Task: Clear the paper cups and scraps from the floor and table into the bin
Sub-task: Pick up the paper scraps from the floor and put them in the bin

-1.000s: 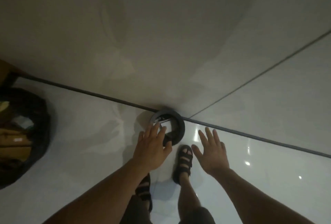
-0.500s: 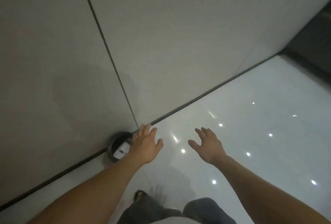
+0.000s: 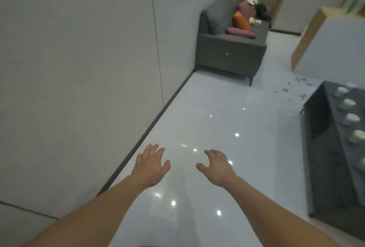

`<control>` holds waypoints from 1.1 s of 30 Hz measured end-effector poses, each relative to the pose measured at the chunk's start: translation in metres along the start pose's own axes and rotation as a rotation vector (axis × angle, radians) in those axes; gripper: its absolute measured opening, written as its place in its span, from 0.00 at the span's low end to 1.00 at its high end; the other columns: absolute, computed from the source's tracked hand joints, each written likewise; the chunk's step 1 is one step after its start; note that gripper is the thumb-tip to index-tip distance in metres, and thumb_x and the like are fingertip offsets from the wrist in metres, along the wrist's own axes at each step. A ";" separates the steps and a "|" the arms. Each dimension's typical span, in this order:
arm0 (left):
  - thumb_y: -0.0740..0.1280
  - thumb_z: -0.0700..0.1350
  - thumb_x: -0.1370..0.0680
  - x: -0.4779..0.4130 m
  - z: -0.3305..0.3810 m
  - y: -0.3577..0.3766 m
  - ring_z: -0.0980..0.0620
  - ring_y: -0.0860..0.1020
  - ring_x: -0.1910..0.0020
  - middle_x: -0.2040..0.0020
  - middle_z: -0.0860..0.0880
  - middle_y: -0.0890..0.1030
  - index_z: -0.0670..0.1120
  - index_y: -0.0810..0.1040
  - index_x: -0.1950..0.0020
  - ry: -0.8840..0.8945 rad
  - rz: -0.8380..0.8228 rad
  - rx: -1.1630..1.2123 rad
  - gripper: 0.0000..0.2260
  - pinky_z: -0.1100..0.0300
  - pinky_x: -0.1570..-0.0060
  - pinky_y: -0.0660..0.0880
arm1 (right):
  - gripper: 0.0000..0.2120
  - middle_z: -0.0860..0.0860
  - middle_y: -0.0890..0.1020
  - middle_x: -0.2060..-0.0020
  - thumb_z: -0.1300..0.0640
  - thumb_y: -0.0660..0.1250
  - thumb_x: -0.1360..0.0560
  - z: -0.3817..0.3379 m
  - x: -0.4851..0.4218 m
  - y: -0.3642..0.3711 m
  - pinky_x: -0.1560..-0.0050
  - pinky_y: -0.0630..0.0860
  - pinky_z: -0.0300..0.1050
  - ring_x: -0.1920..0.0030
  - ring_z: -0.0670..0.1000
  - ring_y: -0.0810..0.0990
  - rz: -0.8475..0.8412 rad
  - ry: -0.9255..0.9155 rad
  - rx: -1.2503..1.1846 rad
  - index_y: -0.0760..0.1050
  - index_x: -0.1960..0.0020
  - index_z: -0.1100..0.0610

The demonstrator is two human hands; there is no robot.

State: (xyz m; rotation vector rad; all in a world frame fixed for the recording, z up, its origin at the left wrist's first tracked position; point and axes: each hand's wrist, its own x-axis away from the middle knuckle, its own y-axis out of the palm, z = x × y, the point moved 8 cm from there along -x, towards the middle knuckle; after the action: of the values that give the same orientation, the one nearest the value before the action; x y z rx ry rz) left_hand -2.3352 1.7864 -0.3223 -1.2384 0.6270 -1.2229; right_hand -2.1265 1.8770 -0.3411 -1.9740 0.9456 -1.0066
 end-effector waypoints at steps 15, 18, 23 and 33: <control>0.54 0.59 0.20 -0.258 0.203 0.006 0.49 0.51 0.23 0.22 0.49 0.55 0.49 0.58 0.24 0.291 -0.073 -0.038 0.27 0.49 0.28 0.55 | 0.34 0.51 0.57 0.23 0.38 0.60 0.23 0.146 -0.156 -0.144 0.26 0.56 0.54 0.23 0.52 0.51 0.118 0.242 -0.079 0.56 0.22 0.51; 0.54 0.59 0.20 -0.321 0.236 -0.001 0.50 0.50 0.23 0.22 0.49 0.55 0.49 0.58 0.24 0.342 -0.103 -0.054 0.27 0.49 0.28 0.55 | 0.34 0.51 0.57 0.23 0.38 0.60 0.23 0.169 -0.196 -0.176 0.26 0.57 0.53 0.23 0.52 0.51 0.122 0.310 -0.095 0.56 0.22 0.51; 0.53 0.59 0.20 -0.415 0.306 -0.014 0.49 0.50 0.23 0.22 0.48 0.55 0.49 0.57 0.23 0.451 -0.145 -0.096 0.27 0.49 0.27 0.55 | 0.34 0.50 0.58 0.23 0.39 0.59 0.22 0.218 -0.248 -0.226 0.26 0.57 0.52 0.24 0.52 0.54 0.156 0.413 -0.171 0.56 0.22 0.52; 0.54 0.59 0.20 -0.578 0.511 0.004 0.49 0.49 0.23 0.22 0.48 0.54 0.49 0.56 0.23 0.619 -0.190 -0.098 0.27 0.49 0.27 0.54 | 0.33 0.50 0.62 0.25 0.41 0.60 0.22 0.384 -0.361 -0.338 0.29 0.63 0.47 0.27 0.51 0.62 0.268 0.527 -0.278 0.57 0.22 0.52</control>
State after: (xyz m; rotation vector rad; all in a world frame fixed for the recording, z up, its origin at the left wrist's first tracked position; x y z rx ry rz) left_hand -2.0504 2.5031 -0.3198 -1.0054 1.0433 -1.7743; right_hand -1.8559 2.4411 -0.3489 -1.7533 1.6673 -1.3209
